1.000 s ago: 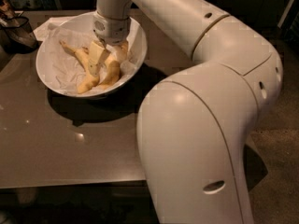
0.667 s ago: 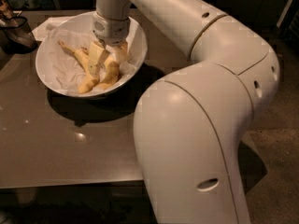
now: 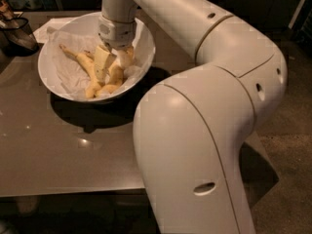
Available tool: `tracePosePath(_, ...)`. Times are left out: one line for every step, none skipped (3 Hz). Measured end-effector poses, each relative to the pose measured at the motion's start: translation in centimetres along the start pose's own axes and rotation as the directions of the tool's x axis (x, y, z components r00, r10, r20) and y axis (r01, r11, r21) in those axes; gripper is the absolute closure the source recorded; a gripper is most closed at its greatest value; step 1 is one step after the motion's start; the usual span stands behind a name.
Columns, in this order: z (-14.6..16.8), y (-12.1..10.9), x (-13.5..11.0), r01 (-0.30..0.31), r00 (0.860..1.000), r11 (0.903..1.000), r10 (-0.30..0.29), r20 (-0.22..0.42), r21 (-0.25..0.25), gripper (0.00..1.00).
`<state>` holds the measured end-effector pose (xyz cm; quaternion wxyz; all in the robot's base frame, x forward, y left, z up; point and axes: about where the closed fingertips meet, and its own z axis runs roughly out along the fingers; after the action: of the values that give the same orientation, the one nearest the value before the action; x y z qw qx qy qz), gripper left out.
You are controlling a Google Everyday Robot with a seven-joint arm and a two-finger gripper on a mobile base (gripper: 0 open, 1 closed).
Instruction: Pick banana from white bowl
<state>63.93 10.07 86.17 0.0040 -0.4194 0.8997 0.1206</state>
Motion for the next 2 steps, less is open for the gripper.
tracePosePath(0.14,-0.19,0.02,-0.007,1.000,1.0000,0.007,-0.006,-0.001,0.39)
tracePosePath(0.43,-0.56,0.09,-0.017,1.000,0.9999,0.017,-0.012,0.000,0.57)
